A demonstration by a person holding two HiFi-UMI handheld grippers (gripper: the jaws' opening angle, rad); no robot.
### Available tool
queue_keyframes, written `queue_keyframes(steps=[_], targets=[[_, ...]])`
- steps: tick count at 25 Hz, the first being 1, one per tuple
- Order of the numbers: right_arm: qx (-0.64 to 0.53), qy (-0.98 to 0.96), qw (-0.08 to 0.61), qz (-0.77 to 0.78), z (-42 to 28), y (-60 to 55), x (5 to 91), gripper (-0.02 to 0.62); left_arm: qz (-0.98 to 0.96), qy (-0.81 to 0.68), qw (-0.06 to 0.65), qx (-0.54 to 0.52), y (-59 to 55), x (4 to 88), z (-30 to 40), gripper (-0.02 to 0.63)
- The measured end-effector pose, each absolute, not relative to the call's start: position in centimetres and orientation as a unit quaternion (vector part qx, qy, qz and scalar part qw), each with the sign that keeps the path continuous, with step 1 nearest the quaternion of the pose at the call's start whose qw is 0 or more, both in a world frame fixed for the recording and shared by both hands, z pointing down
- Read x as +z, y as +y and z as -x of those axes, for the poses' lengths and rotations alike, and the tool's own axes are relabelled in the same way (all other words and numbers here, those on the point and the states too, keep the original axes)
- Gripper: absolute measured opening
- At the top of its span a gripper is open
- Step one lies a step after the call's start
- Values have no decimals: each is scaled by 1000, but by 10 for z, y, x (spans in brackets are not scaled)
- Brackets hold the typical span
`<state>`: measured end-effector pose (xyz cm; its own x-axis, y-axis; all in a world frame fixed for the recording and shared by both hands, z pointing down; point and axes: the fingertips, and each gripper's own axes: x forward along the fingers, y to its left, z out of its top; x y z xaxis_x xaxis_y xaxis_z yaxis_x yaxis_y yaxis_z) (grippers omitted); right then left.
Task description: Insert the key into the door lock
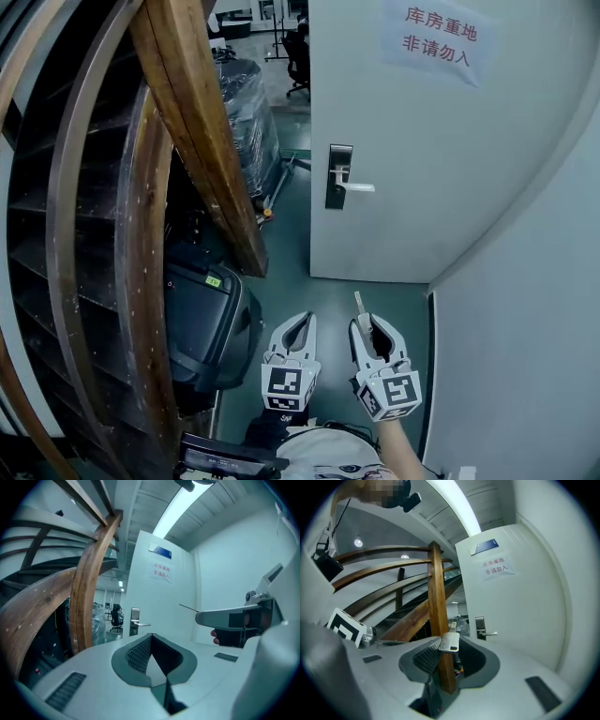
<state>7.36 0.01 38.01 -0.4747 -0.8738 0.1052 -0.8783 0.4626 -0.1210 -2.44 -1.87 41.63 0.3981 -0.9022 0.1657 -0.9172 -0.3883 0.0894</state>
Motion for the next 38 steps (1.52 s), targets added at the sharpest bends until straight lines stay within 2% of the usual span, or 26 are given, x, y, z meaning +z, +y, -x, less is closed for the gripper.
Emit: queue_keyframes(steps=[12,25,38], targets=[[126,-822,83,-549,-35,-187,456,121,-838,-533,92,73,-178,442,81,5],[114,-814,117,-558,-52,-351,568,121,-823,-553,105,76,-228,544,80,5],[108,-808,120,-566,-65,-431,602,121,-810,-569,119,73,-258,593,92,5]])
